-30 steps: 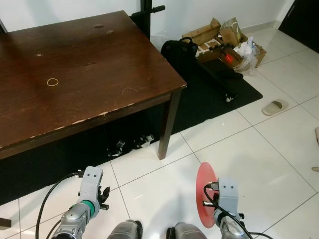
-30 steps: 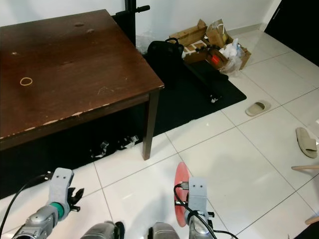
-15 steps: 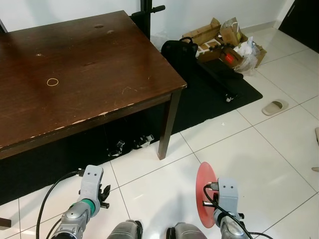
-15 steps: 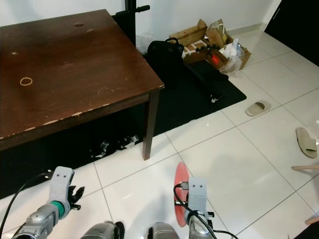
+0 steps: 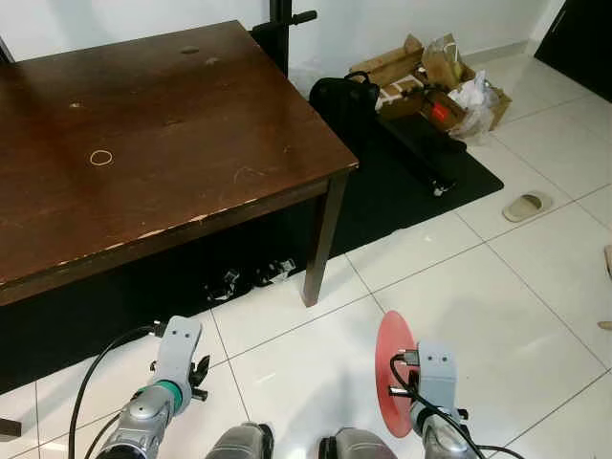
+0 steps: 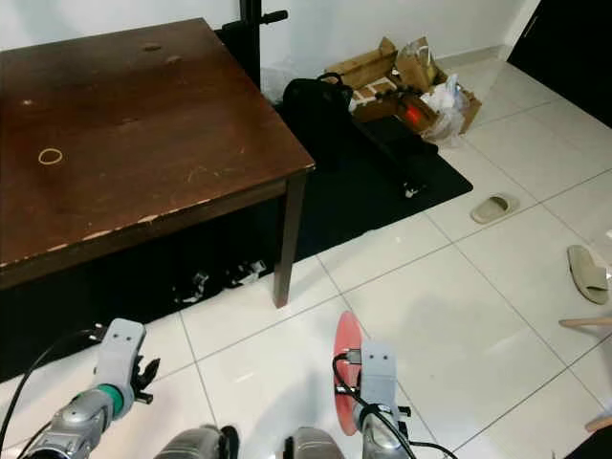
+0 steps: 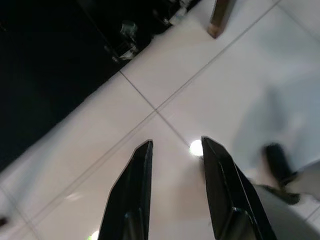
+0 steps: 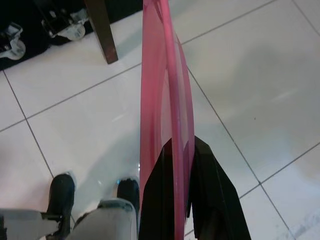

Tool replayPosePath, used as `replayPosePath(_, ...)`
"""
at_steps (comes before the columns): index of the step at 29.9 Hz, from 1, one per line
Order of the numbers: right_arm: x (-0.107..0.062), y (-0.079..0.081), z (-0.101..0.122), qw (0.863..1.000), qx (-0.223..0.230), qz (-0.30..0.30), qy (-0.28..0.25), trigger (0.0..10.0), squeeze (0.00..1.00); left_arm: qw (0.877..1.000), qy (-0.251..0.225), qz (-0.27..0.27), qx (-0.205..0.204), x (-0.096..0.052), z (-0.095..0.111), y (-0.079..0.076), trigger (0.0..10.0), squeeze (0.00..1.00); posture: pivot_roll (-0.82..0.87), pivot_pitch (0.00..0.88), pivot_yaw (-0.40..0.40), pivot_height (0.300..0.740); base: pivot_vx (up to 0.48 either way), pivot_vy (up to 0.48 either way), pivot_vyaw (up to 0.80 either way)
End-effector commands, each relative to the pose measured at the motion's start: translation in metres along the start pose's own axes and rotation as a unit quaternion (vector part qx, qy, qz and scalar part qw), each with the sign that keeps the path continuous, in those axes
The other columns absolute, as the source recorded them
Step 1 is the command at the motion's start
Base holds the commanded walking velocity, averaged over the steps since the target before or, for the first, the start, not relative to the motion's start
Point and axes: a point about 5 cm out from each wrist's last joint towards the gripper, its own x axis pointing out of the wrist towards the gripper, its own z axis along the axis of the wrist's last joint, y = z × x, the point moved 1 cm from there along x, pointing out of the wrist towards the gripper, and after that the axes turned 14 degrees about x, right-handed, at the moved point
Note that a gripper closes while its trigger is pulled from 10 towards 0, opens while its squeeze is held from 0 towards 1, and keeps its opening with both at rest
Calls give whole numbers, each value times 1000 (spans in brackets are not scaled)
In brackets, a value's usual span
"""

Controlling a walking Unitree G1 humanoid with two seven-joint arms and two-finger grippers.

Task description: Setting the table

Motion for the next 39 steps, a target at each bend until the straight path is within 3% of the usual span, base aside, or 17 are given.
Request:
replayPosePath(1,2,-1,4,1000,-7,-2,-4,10000,0,1000,3,-5,21,3,5,-1,10000,0,-67,0,33,740,0,0,0)
replayPosePath(9,8,7,17,1000,-8,-3,-22,10000,0,998,-13,-53,30,9,20,-19,10000,0,-80,2,42,740,0,0,0)
replayPosePath(13,9,7,17,1000,-11,-7,-21,10000,0,997,-6,-52,54,8,17,-20,10000,0,-79,3,41,740,0,0,0)
replayPosePath(14,9,7,16,1000,-13,-8,-20,10000,0,997,-4,-49,63,8,17,-20,10000,51,-79,5,41,740,0,0,0)
replayPosePath(15,8,6,16,1000,-15,-8,-20,10000,0,995,-8,-57,77,8,18,-21,10000,0,-78,5,38,740,0,0,0)
replayPosePath(19,9,7,16,1000,-18,-6,-19,10000,0,994,-12,-74,74,9,19,-24,10000,0,-78,6,38,740,0,0,0)
replayPosePath(21,9,8,15,1000,-23,4,-13,10000,0,992,-24,-111,51,9,23,-30,10000,0,-78,8,36,740,0,0,0)
replayPosePath(24,8,9,14,1000,-24,9,-10,10000,0,992,-23,-124,26,9,23,-33,10000,0,-78,9,34,740,0,0,0)
replayPosePath(31,9,2,17,999,-29,2,-14,10000,0,993,-23,-112,10,9,23,-31,10000,0,-80,0,36,740,0,0,0)
replayPosePath(39,10,-3,19,999,-30,-5,-14,10000,0,995,-25,-90,23,8,19,-21,10000,0,-66,0,22,740,0,0,0)
